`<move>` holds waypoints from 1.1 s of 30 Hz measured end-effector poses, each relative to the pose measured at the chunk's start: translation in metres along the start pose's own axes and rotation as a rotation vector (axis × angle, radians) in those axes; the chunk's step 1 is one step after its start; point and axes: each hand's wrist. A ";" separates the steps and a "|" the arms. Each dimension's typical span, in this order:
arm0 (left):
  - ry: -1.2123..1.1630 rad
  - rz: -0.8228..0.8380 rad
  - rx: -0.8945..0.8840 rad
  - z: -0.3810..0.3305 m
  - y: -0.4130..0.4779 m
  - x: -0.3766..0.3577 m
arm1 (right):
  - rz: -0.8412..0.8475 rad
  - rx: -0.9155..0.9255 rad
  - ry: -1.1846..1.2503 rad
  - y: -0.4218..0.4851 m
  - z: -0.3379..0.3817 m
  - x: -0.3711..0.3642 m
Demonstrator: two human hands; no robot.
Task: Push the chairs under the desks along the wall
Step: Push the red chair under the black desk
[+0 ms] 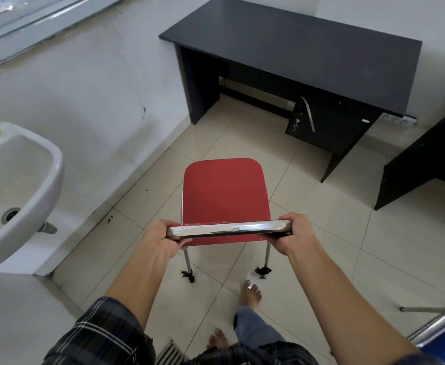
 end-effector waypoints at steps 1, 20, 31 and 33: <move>-0.004 -0.004 0.003 -0.002 0.001 -0.006 | -0.001 0.001 0.000 0.004 0.006 -0.003; -0.106 -0.050 0.024 -0.041 0.018 -0.128 | 0.015 -0.003 -0.095 0.071 0.123 -0.066; -0.107 -0.026 0.013 -0.100 0.053 -0.181 | 0.034 0.002 -0.125 0.103 0.164 -0.136; -0.101 -0.015 0.015 -0.116 0.062 -0.193 | 0.034 0.006 -0.127 0.109 0.172 -0.153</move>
Point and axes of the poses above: each hand's wrist, its own y-axis towards the middle knuckle, its own x-axis out of the back of the hand, z = x × y, and after that the axes turned 12 degrees about -y, right-handed
